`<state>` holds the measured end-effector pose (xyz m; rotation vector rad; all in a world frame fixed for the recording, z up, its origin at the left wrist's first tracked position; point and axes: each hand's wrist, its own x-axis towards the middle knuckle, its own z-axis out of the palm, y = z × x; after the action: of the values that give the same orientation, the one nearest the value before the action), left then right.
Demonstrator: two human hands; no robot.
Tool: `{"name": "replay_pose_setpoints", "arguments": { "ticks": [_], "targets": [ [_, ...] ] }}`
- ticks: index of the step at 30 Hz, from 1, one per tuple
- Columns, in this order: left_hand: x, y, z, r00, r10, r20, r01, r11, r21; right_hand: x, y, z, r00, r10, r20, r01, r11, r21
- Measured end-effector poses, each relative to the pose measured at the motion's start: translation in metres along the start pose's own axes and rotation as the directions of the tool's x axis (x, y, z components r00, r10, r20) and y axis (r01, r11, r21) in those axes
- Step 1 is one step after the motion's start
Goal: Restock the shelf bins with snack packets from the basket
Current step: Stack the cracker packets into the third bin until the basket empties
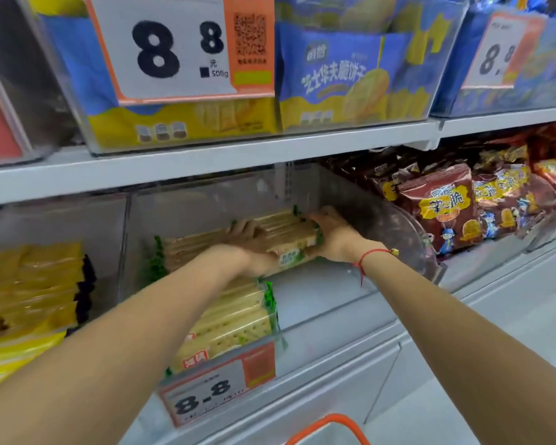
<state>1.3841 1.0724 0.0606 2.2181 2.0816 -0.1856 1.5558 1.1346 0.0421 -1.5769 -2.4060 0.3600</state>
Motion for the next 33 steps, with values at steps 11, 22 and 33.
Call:
{"name": "replay_pose_setpoints", "arguments": {
  "ticks": [11,22,33],
  "targets": [
    [0.004,-0.008,-0.001,0.992,0.007,-0.128,-0.003,0.999,0.039,-0.008,-0.027,0.010,0.996,0.073,0.048,-0.056,0.957,-0.285],
    [-0.005,0.001,-0.004,0.962,-0.037,-0.271,-0.046,0.955,-0.293,-0.012,-0.033,-0.002,0.987,0.012,-0.159,-0.059,0.953,-0.298],
    [-0.006,0.003,-0.009,0.995,0.071,-0.071,-0.078,0.993,-0.087,-0.015,-0.031,-0.005,0.955,0.085,0.285,-0.067,0.995,-0.072]
  ]
}}
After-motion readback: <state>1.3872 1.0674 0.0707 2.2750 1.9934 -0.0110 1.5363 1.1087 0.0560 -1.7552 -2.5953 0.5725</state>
